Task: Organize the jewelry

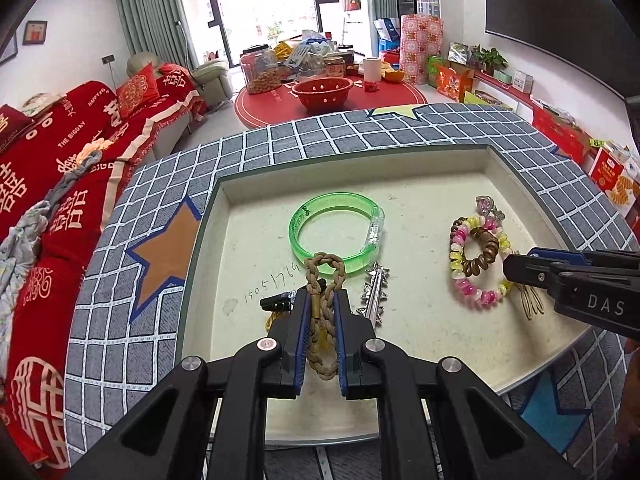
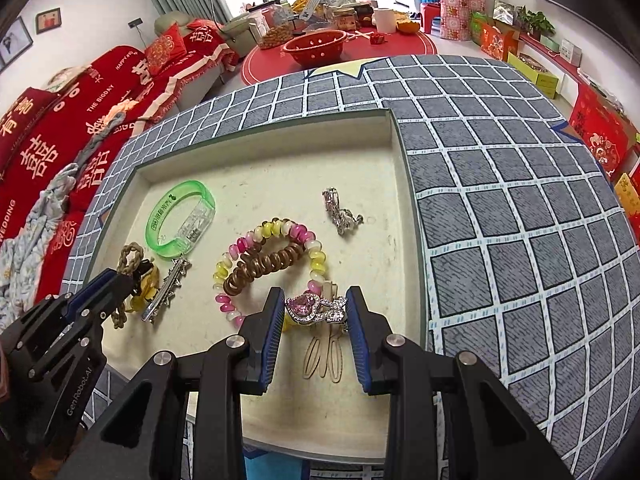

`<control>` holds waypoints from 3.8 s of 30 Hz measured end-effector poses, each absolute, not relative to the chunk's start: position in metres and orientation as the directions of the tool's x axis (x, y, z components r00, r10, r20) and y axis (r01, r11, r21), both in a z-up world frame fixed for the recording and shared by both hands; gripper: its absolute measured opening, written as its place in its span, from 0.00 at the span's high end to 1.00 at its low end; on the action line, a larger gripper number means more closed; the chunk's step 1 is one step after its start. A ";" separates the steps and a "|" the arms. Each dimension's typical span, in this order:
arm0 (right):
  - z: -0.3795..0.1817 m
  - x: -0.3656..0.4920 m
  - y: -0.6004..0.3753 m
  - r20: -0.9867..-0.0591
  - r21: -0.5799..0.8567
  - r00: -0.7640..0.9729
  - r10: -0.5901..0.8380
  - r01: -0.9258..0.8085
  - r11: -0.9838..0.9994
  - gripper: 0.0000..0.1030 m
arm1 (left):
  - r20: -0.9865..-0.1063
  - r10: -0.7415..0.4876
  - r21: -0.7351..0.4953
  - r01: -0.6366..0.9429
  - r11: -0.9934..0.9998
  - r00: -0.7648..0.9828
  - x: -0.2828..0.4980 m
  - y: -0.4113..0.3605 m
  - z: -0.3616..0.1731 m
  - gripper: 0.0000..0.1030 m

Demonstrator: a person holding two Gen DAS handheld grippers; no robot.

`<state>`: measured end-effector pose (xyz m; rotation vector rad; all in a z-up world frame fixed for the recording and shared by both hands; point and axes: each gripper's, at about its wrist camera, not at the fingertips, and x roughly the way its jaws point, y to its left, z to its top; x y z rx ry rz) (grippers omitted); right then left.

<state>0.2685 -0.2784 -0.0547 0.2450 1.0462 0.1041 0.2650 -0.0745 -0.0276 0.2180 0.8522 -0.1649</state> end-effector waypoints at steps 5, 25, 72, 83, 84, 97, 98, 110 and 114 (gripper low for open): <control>-0.055 0.268 -0.277 -0.845 0.239 0.499 0.195 0.026 0.971 0.66 | -0.757 -0.040 0.157 0.242 0.958 0.653 0.263 -0.081 -0.028 0.76; -0.032 0.254 -0.284 -0.804 0.339 0.531 0.268 0.039 0.940 0.40 | -0.763 -0.019 0.153 0.210 0.966 0.646 0.260 -0.075 -0.020 0.76; -0.022 0.233 -0.274 -0.817 0.297 0.527 0.234 0.036 0.954 0.20 | -0.780 -0.002 0.116 0.149 0.982 0.625 0.232 -0.042 -0.013 0.00; -0.013 0.219 -0.263 -0.808 0.205 0.566 0.160 0.017 0.979 0.00 | -0.775 0.003 0.111 0.131 0.985 0.632 0.216 -0.038 -0.013 0.00; -0.012 0.219 -0.262 -0.810 0.202 0.565 0.158 0.016 0.979 0.00 | -0.774 0.004 0.112 0.130 0.985 0.634 0.215 -0.038 -0.012 0.00; -0.006 0.192 -0.260 -0.799 0.164 0.591 0.112 0.035 0.986 0.00 | -0.753 -0.004 0.088 0.108 0.990 0.658 0.187 -0.028 -0.004 0.00; -0.006 0.188 -0.259 -0.796 0.156 0.596 0.105 0.035 0.987 0.00 | -0.751 -0.006 0.083 0.104 0.991 0.660 0.184 -0.027 -0.004 0.00; -0.004 0.143 -0.248 -0.765 0.111 0.642 0.057 0.044 0.993 0.00 | -0.712 0.001 0.086 0.086 0.993 0.702 0.147 -0.025 0.001 0.00; 0.001 0.131 -0.246 -0.746 0.097 0.664 0.038 0.051 0.994 0.00 | -0.701 -0.003 0.071 0.075 0.995 0.713 0.139 -0.022 0.003 0.00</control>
